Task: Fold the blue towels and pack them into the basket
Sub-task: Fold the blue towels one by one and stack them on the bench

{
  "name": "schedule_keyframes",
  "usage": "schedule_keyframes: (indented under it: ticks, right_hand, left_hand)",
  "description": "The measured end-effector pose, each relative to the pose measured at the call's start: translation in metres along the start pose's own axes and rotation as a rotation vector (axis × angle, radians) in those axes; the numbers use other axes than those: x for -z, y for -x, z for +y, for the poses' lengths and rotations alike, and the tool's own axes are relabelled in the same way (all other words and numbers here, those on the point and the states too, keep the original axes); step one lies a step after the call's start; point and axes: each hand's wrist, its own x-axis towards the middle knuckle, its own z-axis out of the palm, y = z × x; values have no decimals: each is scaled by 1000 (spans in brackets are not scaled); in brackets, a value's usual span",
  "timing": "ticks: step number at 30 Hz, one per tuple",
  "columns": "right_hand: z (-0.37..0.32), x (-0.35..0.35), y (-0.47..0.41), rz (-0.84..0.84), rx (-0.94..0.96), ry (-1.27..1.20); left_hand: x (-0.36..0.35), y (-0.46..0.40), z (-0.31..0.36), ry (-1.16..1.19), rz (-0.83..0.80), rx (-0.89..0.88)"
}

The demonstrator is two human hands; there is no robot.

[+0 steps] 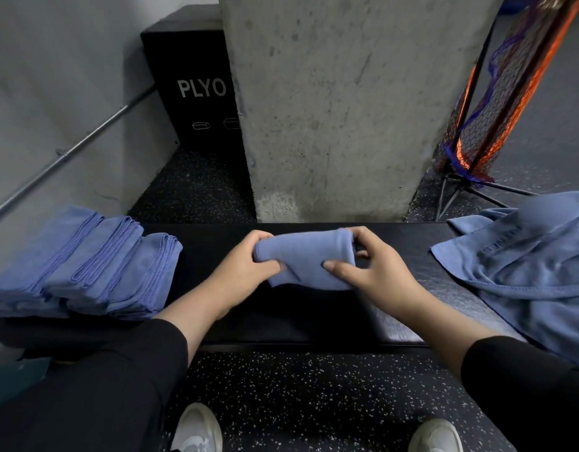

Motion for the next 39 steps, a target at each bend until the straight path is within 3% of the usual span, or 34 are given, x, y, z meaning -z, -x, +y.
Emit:
schedule_keyframes:
  ticks: [4, 8, 12, 22, 25, 29, 35, 39]
  right_hand:
    - [-24, -6, -5, 90, -115, -167]
    - [-35, -11, -10, 108, -250, -285]
    - [-51, -20, -13, -123, -283, -625]
    - [-77, -61, -26, -118, -350, -694]
    - [-81, -82, -36, -98, -412, -701]
    - [-100, -121, -59, -135, -408, -699]
    - [-138, -187, -110, -312, -354, -514]
    - [-139, -217, -133, -370, -354, -417]
  left_hand:
    - [7, 12, 10, 425, -109, 156]
    - [11, 24, 23, 355, -83, 156]
    - [23, 36, 31, 361, -11, 220]
    - [66, 71, 25, 475, 71, 286]
    - [86, 81, 20, 418, 84, 300]
    - [118, 90, 14, 334, 216, 361]
    - [176, 102, 6, 31, 308, 477]
    - [198, 102, -4, -253, 275, 530]
